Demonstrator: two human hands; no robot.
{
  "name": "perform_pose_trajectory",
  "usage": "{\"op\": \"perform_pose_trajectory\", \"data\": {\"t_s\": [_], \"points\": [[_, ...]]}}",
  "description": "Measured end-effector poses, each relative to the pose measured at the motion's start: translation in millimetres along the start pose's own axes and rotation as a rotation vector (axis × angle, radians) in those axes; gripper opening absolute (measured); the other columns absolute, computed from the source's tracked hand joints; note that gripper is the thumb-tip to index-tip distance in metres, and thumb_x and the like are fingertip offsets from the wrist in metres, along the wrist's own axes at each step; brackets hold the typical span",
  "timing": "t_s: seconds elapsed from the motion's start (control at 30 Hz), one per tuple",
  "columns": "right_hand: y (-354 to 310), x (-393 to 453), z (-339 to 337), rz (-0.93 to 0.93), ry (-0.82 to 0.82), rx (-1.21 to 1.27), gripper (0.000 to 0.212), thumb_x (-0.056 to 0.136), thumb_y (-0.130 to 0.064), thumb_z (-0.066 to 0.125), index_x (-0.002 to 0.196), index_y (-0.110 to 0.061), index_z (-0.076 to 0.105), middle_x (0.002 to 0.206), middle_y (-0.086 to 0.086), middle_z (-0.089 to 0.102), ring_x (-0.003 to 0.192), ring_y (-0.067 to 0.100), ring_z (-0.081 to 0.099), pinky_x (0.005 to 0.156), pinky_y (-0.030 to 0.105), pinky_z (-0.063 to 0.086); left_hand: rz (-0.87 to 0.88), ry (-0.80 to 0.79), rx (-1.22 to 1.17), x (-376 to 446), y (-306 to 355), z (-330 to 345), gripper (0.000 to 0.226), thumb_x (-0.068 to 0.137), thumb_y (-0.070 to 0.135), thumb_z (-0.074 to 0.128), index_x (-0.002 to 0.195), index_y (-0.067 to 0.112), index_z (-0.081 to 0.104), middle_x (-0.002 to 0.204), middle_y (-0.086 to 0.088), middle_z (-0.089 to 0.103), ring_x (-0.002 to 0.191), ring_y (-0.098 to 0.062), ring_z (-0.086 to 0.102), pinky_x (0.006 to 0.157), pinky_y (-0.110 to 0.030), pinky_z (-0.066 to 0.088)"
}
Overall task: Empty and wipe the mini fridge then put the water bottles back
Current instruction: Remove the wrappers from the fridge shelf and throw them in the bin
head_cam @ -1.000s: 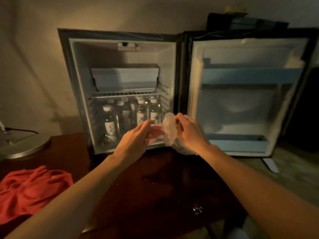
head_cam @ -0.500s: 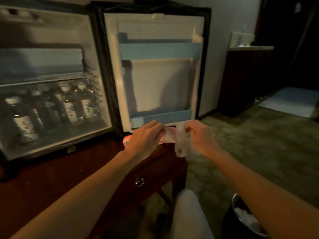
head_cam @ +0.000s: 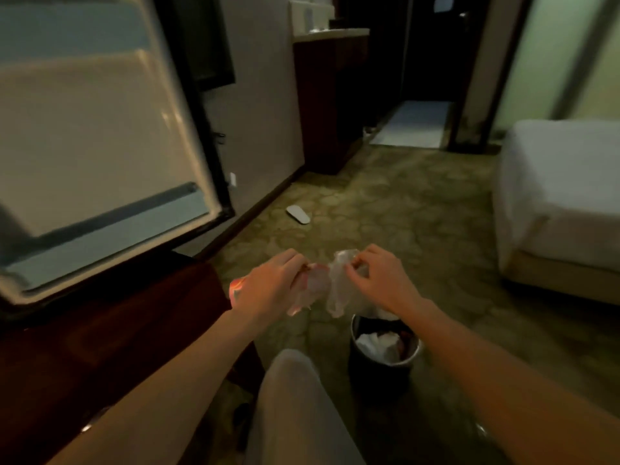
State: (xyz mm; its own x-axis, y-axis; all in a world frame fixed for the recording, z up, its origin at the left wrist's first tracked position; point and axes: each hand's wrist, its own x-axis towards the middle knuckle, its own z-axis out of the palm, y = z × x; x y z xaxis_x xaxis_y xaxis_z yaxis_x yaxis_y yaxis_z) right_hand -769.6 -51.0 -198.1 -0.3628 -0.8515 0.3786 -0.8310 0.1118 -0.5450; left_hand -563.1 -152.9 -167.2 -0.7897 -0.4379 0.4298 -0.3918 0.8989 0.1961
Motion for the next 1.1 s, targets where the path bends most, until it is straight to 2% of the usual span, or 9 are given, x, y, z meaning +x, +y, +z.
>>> {"op": "perform_pose_trajectory", "data": {"t_s": [0.13, 0.27, 0.4, 0.5, 0.67, 0.8, 0.9, 1.03, 1.1], "points": [[52.9, -15.6, -12.8, 0.164, 0.001, -0.056, 0.038, 0.079, -0.058, 0.069, 0.078, -0.02, 0.068, 0.085, -0.008, 0.054, 0.075, 0.008, 0.055, 0.071, 0.026, 0.047, 0.037, -0.051, -0.054, 32.3, 19.7, 48.4, 0.01, 0.092, 0.019, 0.061, 0.101, 0.015, 0.062, 0.099, 0.003, 0.057, 0.089, -0.015, 0.056, 0.067, -0.031, 0.044], [95.1, -22.5, -18.4, 0.279, 0.016, -0.068, 0.04, 0.073, -0.06, 0.074, 0.073, -0.021, 0.065, 0.084, -0.009, 0.054, 0.073, 0.005, 0.054, 0.069, 0.025, 0.047, 0.05, -0.093, -0.102, 58.9, 36.7, 96.7, 0.012, 0.093, 0.016, 0.059, 0.105, 0.014, 0.063, 0.103, 0.001, 0.059, 0.093, -0.019, 0.058, 0.07, -0.033, 0.045], [132.9, -25.3, -11.0, 0.327, 0.004, -0.109, 0.026, 0.08, -0.046, 0.071, 0.076, -0.02, 0.066, 0.085, -0.012, 0.053, 0.077, 0.007, 0.056, 0.072, 0.026, 0.048, 0.066, -0.158, -0.135, 75.0, 51.5, 139.5, 0.013, 0.092, 0.018, 0.061, 0.104, 0.015, 0.064, 0.105, 0.001, 0.058, 0.093, -0.019, 0.058, 0.072, -0.037, 0.049], [154.9, -27.8, -2.3, 0.352, -0.062, -0.108, 0.007, 0.083, -0.028, 0.069, 0.081, -0.022, 0.065, 0.089, -0.011, 0.053, 0.084, 0.009, 0.056, 0.079, 0.028, 0.048, 0.059, -0.22, -0.163, 80.1, 56.3, 166.9, 0.013, 0.093, 0.023, 0.061, 0.105, 0.018, 0.062, 0.106, 0.004, 0.053, 0.09, -0.012, 0.053, 0.068, -0.026, 0.042], [184.7, -29.9, 15.3, 0.397, -0.131, -0.101, 0.009, 0.088, -0.021, 0.065, 0.088, -0.026, 0.058, 0.096, -0.012, 0.052, 0.09, 0.006, 0.052, 0.077, 0.021, 0.043, 0.013, -0.278, -0.189, 85.2, 57.3, 204.7, 0.017, 0.095, 0.022, 0.06, 0.111, 0.018, 0.063, 0.11, 0.005, 0.05, 0.087, -0.007, 0.044, 0.063, -0.015, 0.028], [209.1, -30.3, 30.2, 0.418, -0.144, -0.103, 0.011, 0.092, -0.013, 0.057, 0.092, -0.024, 0.058, 0.096, -0.011, 0.053, 0.096, 0.007, 0.048, 0.076, 0.019, 0.037, -0.068, -0.293, -0.223, 92.8, 50.4, 234.6, 0.02, 0.095, 0.017, 0.058, 0.113, 0.02, 0.066, 0.112, 0.006, 0.055, 0.1, -0.011, 0.05, 0.08, -0.027, 0.045], [226.0, -29.0, 43.1, 0.485, -0.128, -0.069, 0.016, 0.093, -0.009, 0.051, 0.089, -0.025, 0.05, 0.091, -0.007, 0.052, 0.091, 0.01, 0.046, 0.068, 0.02, 0.034, -0.085, -0.304, -0.182, 103.6, 41.6, 258.0, 0.026, 0.093, 0.013, 0.057, 0.115, 0.022, 0.067, 0.114, 0.005, 0.06, 0.109, -0.014, 0.05, 0.093, -0.026, 0.035], [248.0, -32.7, 64.7, 0.618, -0.102, 0.054, 0.013, 0.094, -0.014, 0.053, 0.091, -0.025, 0.046, 0.091, -0.005, 0.057, 0.079, 0.01, 0.057, 0.062, 0.027, 0.053, -0.089, -0.32, -0.09, 111.7, 30.7, 290.1, 0.029, 0.096, 0.021, 0.055, 0.123, 0.026, 0.063, 0.125, 0.009, 0.058, 0.12, -0.011, 0.044, 0.102, -0.028, 0.029], [258.5, -35.6, 76.7, 0.66, -0.077, 0.108, 0.019, 0.093, -0.009, 0.054, 0.092, -0.026, 0.046, 0.088, -0.006, 0.058, 0.074, 0.008, 0.059, 0.055, 0.026, 0.052, -0.091, -0.367, -0.043, 112.5, 26.1, 308.3, 0.03, 0.095, 0.025, 0.056, 0.124, 0.028, 0.062, 0.131, 0.007, 0.054, 0.125, -0.013, 0.041, 0.106, -0.031, 0.025]]}}
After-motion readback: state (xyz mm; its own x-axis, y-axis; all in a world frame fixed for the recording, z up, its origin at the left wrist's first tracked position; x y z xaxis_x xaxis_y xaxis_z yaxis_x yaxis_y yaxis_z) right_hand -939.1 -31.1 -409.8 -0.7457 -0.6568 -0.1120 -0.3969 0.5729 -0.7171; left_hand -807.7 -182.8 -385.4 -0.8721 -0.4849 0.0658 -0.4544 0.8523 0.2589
